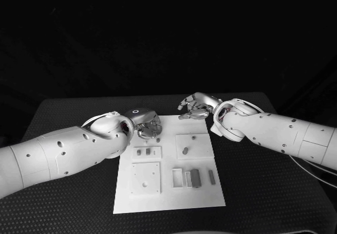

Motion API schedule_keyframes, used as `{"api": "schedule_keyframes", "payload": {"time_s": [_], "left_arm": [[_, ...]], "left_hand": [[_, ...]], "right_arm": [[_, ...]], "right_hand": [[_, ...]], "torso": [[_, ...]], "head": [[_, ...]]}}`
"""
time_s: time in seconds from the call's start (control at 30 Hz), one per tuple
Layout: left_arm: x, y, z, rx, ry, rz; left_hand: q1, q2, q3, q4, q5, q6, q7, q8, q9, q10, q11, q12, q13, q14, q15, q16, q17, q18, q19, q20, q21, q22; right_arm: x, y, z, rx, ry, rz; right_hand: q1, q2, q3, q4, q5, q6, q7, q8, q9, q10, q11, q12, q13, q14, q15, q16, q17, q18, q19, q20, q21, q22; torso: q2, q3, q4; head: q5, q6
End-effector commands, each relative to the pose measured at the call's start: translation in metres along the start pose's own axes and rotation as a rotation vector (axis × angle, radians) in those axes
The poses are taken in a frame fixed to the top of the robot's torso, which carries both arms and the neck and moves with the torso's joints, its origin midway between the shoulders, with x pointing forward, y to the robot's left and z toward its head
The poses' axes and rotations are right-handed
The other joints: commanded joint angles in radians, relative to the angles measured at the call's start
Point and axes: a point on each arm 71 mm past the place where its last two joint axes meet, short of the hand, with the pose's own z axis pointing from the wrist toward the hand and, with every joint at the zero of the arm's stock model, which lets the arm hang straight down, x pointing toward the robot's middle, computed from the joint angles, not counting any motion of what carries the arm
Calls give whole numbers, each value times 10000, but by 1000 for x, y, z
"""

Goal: Assemble the parts on the task board

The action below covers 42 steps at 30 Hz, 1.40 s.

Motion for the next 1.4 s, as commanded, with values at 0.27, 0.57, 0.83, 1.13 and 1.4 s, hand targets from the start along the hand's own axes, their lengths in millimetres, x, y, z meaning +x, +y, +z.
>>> {"api": "schedule_keyframes", "payload": {"time_s": [0.27,0.57,0.83,1.13,1.4], "left_arm": [[12,-6,8,630,427,872],[17,-5,10,612,715,1057],[22,-2,12,545,809,1090],[25,-1,14,534,811,1090],[27,-2,14,586,806,1099]], "left_hand": [[-359,-333,-176,165,8,-93,53,-88,-156,99,15,-274,-255,148,5,165,45,286,231,14,43,139],[-298,-266,-106,182,84,-13,55,-46,-245,199,-13,-343,-418,362,-30,325,85,381,452,-14,122,281],[-306,-283,-77,187,90,-55,51,-68,-309,87,4,-384,-543,384,-14,341,76,396,469,-1,113,338],[-194,-132,11,135,89,43,33,-10,-360,251,-57,-316,-628,469,-70,394,76,407,529,-29,128,438],[-160,-51,29,87,94,98,19,23,-391,396,-83,-290,-658,508,-95,420,74,399,551,-50,128,497]], "right_arm": [[1,2,1,-96,-37,48],[1,3,1,-120,-29,61],[1,4,1,-134,-34,67],[-1,1,1,-32,-270,525],[-2,0,1,18,-347,935]], "right_hand": [[5,-58,-7,72,26,-177,211,-13,-17,-70,-12,69,-18,-74,1,-31,-13,377,39,-67,-38,185],[7,-58,-6,75,26,-182,213,-15,-18,-69,-11,71,-20,-71,2,-30,-13,377,43,-68,-38,185],[7,-61,-6,79,25,-186,215,-16,-20,-69,-9,73,-22,-68,4,-30,-13,377,45,-69,-38,185],[-21,-110,45,121,29,-241,232,-42,-35,-241,8,-162,-181,-270,27,-261,-105,373,-187,3,-216,135],[-281,-246,612,189,26,-768,611,-164,-22,-1813,457,-3776,-2938,-2504,581,-4999,-2244,-252,-3273,1132,-3298,-1343]], "torso": [[14,11,-12],[-3,7,14],[-8,4,14],[-4,11,0],[-17,10,17]], "head": [[-65,-13],[-122,-74],[-155,-95],[-172,-115],[-198,-136]]}}
